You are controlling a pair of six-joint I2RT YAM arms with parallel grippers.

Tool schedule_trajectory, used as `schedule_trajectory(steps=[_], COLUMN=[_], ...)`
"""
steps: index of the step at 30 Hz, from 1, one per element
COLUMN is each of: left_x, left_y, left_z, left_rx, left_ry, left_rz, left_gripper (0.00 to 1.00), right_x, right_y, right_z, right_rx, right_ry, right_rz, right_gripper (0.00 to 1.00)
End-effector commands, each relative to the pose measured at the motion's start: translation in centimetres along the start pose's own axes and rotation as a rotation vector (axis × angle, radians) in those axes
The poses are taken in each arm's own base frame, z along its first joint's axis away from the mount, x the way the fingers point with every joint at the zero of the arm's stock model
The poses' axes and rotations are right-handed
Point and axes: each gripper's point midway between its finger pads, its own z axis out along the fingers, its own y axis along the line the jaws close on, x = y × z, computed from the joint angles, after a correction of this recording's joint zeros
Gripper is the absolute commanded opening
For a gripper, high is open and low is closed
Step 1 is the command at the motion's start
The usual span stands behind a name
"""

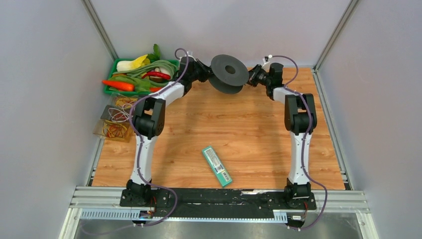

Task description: Wrap the cables

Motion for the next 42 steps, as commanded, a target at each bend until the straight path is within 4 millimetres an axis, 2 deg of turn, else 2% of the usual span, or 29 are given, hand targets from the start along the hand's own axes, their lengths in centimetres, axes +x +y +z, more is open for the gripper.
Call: schedule_trajectory(steps=[1, 4, 8, 11, 13, 16, 17, 22, 27, 31, 34, 36, 38, 42], left_x=[-3.0, -2.5, -3.1, -4.3, -5.2, -5.9, -6.6, -9.4, -10.5, -10.0, -9.1, -8.7, -8.1, -7.3], left_y=[2.0, 3.5, 5.5, 6.7, 7.0, 7.2, 7.3, 8.3, 6.8, 4.7, 2.3, 0.1, -1.9, -4.4], left_z=[2.2, 3.4, 4.8, 5.5, 5.7, 5.5, 5.1, 2.5, 1.0, 0.4, -0.2, -0.8, -1.4, -2.9], left_rx=[-0.039, -0.058, -0.113, -0.154, -0.165, -0.165, -0.175, -0.234, -0.217, -0.14, -0.037, 0.039, 0.102, 0.142], left_ry=[-0.18, -0.162, -0.184, -0.236, -0.268, -0.264, -0.27, -0.29, -0.265, -0.217, -0.183, -0.159, -0.128, -0.11], left_rz=[0.131, 0.129, 0.135, 0.158, 0.195, 0.213, 0.214, 0.207, 0.227, 0.279, 0.302, 0.328, 0.378, 0.483], left_gripper=[0.0, 0.0, 0.01, 0.17, 0.34, 0.52, 0.56, 0.64, 0.66, 0.66, 0.66, 0.66, 0.66, 0.66], right_x=[-1.0, -1.1, -1.2, -1.4, -1.5, -1.9, -2.0, -2.7, -2.5, -2.4, -2.7, -2.8, -2.7, -2.3], right_y=[0.6, -0.9, -2.4, -3.7, -4.4, -5.4, -5.5, -7.4, -8.8, -9.5, -10.1, -10.6, -10.3, -10.1], right_z=[2.1, 2.7, 3.6, 4.6, 5.2, 5.9, 6.1, 6.3, 6.7, 7.0, 7.2, 7.5, 7.6, 7.0], right_rx=[-0.016, 0.015, 0.046, 0.079, 0.096, 0.12, 0.123, 0.189, 0.219, 0.233, 0.24, 0.245, 0.238, 0.242], right_ry=[-0.042, -0.06, -0.071, -0.076, -0.082, -0.1, -0.108, -0.149, -0.15, -0.161, -0.175, -0.179, -0.176, -0.168], right_rz=[0.001, 0.012, -0.002, 0.011, 0.004, -0.003, -0.01, 0.005, 0.004, -0.004, -0.023, -0.033, -0.043, -0.043], right_gripper=[0.0, 0.0, 0.0, 0.0, 0.0, 0.0, 0.0, 0.0, 0.0, 0.02, 0.12, 0.23, 0.3, 0.41])
